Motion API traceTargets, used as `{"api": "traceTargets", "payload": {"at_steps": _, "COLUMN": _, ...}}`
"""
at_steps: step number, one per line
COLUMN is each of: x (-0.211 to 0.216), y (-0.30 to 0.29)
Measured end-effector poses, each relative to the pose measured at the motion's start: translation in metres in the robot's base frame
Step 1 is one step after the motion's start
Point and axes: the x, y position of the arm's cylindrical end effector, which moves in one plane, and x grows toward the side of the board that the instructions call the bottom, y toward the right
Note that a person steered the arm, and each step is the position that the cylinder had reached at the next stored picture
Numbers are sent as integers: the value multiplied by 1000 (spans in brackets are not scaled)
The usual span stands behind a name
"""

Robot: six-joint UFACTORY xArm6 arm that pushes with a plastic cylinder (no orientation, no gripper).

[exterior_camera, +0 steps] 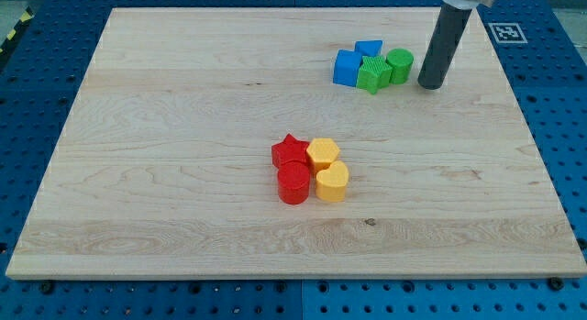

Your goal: Push the green blocks slightly to the down

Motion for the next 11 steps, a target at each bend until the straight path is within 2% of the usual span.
{"api": "traceTargets", "payload": {"at_steps": 2, "x": -29, "y": -18}}
{"api": "traceTargets", "payload": {"at_steps": 4, "x": -39, "y": -9}}
{"api": "traceTargets", "payload": {"at_steps": 5, "x": -71, "y": 4}}
{"api": "traceTargets", "payload": {"at_steps": 6, "x": -74, "y": 20}}
{"api": "traceTargets", "payload": {"at_steps": 7, "x": -76, "y": -11}}
{"api": "traceTargets", "payload": {"at_steps": 8, "x": -61, "y": -28}}
{"api": "traceTargets", "payload": {"at_steps": 9, "x": -11, "y": -28}}
{"api": "traceTargets", "payload": {"at_steps": 11, "x": 3, "y": -37}}
